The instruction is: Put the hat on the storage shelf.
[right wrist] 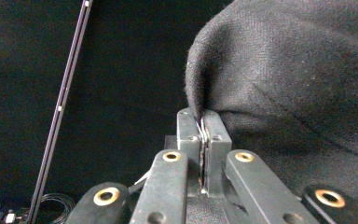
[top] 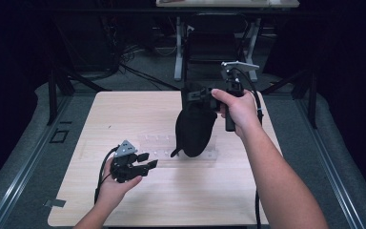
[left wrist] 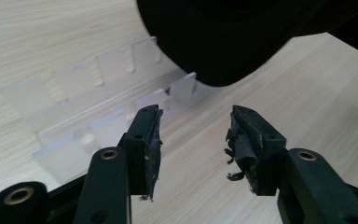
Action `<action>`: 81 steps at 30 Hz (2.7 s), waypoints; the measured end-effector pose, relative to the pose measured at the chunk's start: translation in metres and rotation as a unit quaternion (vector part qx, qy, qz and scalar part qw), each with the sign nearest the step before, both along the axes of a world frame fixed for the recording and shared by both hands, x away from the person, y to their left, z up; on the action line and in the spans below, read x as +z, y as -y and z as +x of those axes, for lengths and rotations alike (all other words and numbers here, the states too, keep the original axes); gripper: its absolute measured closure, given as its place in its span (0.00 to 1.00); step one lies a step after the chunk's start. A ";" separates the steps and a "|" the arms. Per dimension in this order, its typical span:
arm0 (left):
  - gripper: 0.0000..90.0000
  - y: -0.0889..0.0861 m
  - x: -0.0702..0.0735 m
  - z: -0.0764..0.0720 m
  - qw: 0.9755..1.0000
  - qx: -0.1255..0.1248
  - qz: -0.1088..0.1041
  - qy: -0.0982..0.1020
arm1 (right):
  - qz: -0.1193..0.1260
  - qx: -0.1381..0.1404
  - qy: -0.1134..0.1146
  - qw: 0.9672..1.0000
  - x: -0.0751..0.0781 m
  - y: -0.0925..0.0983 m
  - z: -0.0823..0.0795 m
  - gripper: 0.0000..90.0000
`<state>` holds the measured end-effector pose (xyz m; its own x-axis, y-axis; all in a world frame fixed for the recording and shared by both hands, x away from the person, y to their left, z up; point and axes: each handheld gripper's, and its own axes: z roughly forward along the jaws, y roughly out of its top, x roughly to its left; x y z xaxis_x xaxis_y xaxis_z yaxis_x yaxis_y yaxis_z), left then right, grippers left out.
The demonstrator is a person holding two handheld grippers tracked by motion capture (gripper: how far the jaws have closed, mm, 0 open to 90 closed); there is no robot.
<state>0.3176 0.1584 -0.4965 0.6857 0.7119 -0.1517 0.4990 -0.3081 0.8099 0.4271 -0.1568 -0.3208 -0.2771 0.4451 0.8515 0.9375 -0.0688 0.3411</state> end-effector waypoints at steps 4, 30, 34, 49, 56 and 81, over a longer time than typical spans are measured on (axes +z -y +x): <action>0.60 0.010 0.005 0.000 1.000 -0.011 0.007 0.010 | 0.000 0.001 -0.001 1.000 0.000 0.000 0.000 0.99; 0.78 0.050 0.025 0.001 0.997 -0.051 0.030 0.039 | 0.001 0.003 0.002 1.000 0.000 -0.007 0.000 0.98; 0.86 0.054 0.025 0.002 0.997 -0.052 0.037 0.049 | 0.001 0.005 0.003 1.000 -0.001 -0.009 -0.001 0.98; 0.93 0.054 0.023 -0.001 0.995 -0.046 0.056 0.066 | 0.011 0.007 0.009 1.000 0.000 -0.010 -0.004 0.92; 0.94 0.051 0.022 -0.001 0.995 -0.041 0.057 0.067 | 0.023 0.006 0.018 1.000 0.006 -0.001 -0.009 0.88; 0.95 0.025 -0.018 -0.001 0.995 -0.016 0.087 0.048 | -0.032 -0.041 0.046 0.998 0.001 0.039 -0.023 0.81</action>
